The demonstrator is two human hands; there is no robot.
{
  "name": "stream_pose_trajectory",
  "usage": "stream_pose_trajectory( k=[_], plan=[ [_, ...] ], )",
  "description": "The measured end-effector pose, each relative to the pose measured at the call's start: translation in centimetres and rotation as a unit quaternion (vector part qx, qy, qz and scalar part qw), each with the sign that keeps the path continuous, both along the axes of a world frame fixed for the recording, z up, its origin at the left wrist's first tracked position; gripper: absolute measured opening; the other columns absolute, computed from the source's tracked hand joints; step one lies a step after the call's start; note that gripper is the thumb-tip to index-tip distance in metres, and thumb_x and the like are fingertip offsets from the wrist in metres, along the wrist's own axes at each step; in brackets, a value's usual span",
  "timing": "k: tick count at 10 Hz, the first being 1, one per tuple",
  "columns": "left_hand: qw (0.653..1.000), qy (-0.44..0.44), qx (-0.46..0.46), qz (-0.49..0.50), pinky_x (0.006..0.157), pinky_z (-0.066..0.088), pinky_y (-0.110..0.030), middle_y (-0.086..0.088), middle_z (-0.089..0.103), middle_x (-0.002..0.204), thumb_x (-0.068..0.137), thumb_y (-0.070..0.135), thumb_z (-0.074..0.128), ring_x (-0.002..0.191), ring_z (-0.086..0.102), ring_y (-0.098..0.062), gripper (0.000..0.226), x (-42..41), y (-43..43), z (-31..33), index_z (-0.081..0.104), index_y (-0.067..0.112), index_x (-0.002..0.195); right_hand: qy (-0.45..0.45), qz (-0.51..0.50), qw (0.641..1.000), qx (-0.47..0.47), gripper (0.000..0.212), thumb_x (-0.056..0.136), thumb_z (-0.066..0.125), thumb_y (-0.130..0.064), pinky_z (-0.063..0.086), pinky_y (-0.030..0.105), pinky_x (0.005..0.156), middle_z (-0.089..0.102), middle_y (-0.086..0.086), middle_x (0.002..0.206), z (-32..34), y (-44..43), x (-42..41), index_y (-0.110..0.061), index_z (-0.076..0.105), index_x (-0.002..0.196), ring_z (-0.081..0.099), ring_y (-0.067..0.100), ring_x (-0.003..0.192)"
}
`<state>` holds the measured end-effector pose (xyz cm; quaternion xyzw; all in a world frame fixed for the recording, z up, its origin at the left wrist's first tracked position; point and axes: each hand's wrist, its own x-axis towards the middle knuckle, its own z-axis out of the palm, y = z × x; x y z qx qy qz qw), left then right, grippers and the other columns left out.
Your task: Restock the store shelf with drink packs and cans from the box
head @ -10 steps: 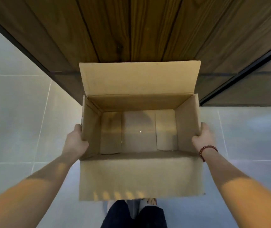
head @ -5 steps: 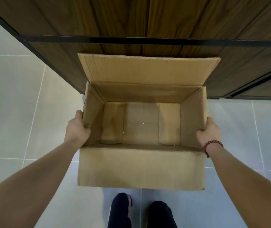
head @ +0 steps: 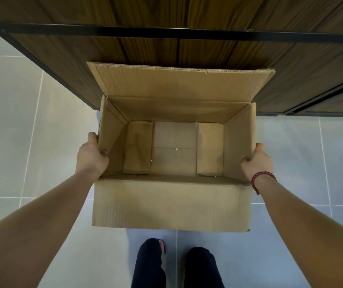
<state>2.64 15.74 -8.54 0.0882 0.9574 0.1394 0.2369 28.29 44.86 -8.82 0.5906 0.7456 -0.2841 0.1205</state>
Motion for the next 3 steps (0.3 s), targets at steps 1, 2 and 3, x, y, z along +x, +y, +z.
stream_pose_trajectory(
  k=[1, 2, 3],
  plan=[
    [0.999, -0.011, -0.029, 0.008, 0.071, 0.038, -0.037, -0.027, 0.057, 0.11, 0.086, 0.011, 0.056, 0.095, 0.052, -0.039, 0.038, -0.3, -0.4, 0.9, 0.039, 0.002, 0.12, -0.026, -0.005, 0.999, -0.02, 0.046, 0.086, 0.058, -0.016, 0.047, 0.043, 0.086, 0.056, 0.023, 0.117, 1.0, 0.0, 0.5, -0.004, 0.038, 0.125, 0.056, 0.04, 0.106],
    [0.999, -0.013, -0.031, 0.003, 0.075, 0.041, -0.036, -0.023, 0.057, 0.112, 0.083, 0.01, 0.056, 0.103, 0.054, -0.041, 0.039, 0.3, -1.0, 2.7, 0.043, 0.004, 0.119, -0.038, 0.007, 0.998, -0.042, 0.052, 0.086, 0.059, -0.021, 0.045, 0.04, 0.091, 0.055, 0.02, 0.122, 2.8, -0.3, 1.4, -0.006, 0.037, 0.131, 0.054, 0.038, 0.112],
    [0.999, -0.048, -0.015, -0.01, 0.078, 0.049, -0.035, -0.015, 0.065, 0.106, 0.082, 0.009, 0.053, 0.095, 0.059, -0.034, 0.029, 1.4, -1.6, 5.1, 0.054, 0.011, 0.111, -0.031, 0.02, 0.994, -0.106, 0.051, 0.088, 0.058, -0.024, 0.043, 0.034, 0.092, 0.053, 0.015, 0.13, 5.7, -1.1, 2.3, -0.01, 0.039, 0.134, 0.053, 0.033, 0.117]
  ],
)
